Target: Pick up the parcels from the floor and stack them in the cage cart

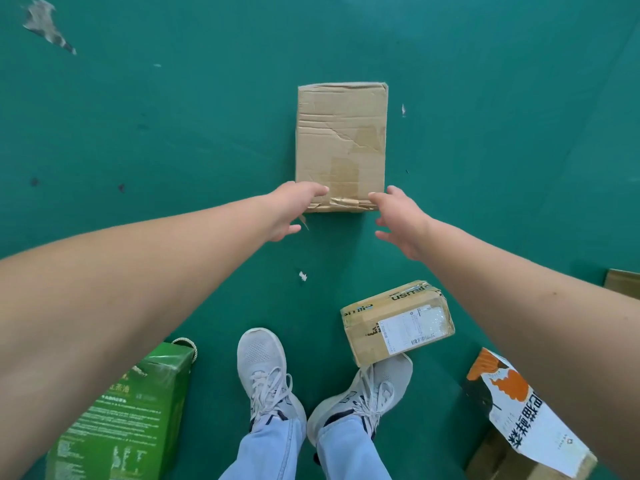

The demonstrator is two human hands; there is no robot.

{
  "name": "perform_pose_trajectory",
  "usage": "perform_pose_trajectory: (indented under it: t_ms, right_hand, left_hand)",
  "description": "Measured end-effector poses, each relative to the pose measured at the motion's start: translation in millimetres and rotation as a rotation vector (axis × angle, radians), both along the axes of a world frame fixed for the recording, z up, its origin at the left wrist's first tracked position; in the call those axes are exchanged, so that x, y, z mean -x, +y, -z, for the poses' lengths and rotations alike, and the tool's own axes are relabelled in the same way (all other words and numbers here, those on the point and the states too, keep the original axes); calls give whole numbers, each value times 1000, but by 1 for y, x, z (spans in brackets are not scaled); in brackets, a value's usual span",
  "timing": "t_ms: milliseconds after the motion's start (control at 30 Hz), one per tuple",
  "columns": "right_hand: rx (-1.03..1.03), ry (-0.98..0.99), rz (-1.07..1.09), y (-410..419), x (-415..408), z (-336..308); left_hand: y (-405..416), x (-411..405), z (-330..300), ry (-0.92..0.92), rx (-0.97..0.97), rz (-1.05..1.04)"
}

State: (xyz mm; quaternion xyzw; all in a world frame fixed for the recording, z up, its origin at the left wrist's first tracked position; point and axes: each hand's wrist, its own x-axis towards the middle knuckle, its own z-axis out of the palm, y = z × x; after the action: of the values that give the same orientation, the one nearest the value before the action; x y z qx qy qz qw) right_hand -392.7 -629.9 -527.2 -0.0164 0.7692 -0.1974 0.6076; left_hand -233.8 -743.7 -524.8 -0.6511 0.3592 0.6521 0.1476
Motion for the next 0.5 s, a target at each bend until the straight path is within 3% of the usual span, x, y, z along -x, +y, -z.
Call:
perform_pose_trajectory:
  t_ms: [200,300,500]
  right_hand:
    - [18,83,-12,-8,-1,-76]
    - [42,83,15,-25,-8,-145]
    - [93,87,-26,-54,-47,-311]
  left_hand:
    - [-13,-17,-73,9,4,28]
    - [-13,-30,-143,35,-19,33]
    - [-24,-70,-310,122,-36,-245]
